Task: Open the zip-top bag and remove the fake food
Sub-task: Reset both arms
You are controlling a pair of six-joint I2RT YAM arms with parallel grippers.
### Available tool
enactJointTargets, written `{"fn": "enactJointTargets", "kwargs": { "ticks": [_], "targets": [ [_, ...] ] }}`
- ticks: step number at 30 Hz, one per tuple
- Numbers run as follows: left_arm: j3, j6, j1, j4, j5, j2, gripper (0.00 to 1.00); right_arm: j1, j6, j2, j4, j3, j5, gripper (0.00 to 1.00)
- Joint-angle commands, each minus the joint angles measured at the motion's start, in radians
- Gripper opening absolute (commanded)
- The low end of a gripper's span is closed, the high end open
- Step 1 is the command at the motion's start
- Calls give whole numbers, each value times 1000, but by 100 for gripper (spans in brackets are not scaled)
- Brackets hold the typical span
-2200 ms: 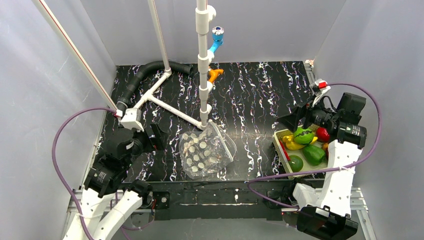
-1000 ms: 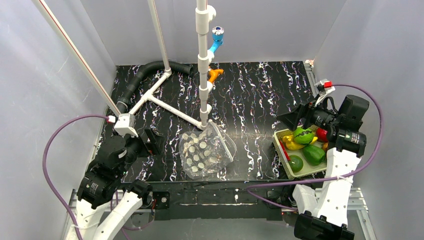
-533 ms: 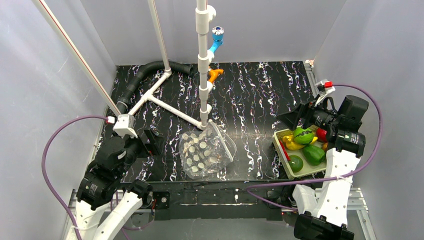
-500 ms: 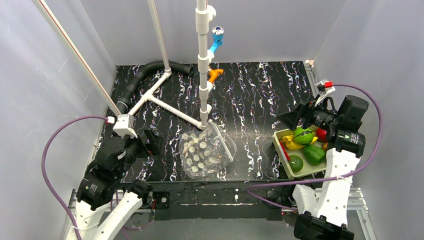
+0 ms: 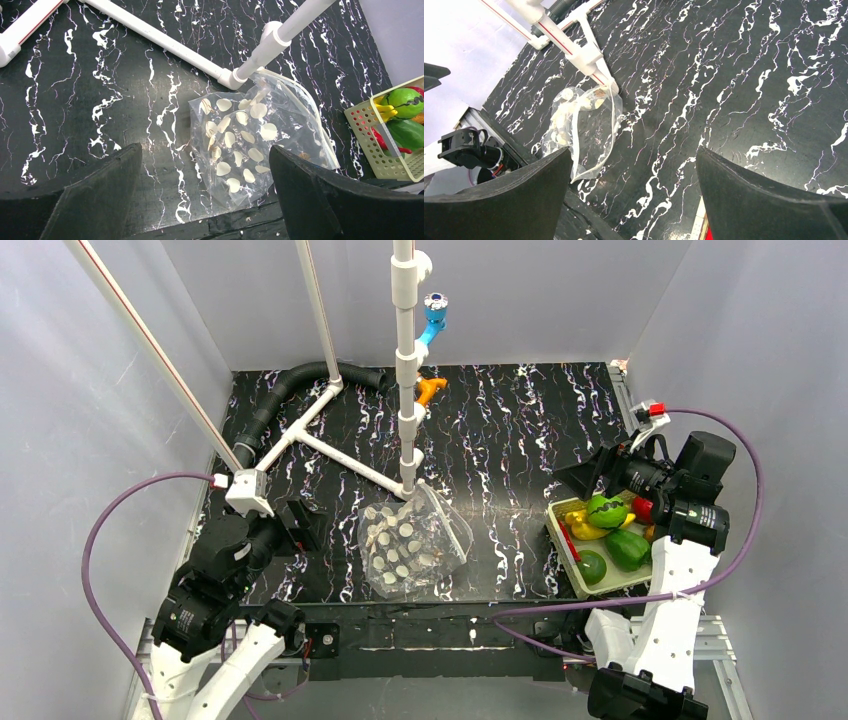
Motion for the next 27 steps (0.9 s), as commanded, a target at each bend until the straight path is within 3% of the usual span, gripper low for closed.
{"fn": "enactJointTargets", "kwargs": {
  "ticks": [1,27],
  "targets": [
    [0,-5,3,-8,10,-10,98,-3,15,-14,29,-7,-3,99],
    [-5,-5,4,-14,4,-26,99,-3,33,-23,55,-31,-6,98]
  ]
}}
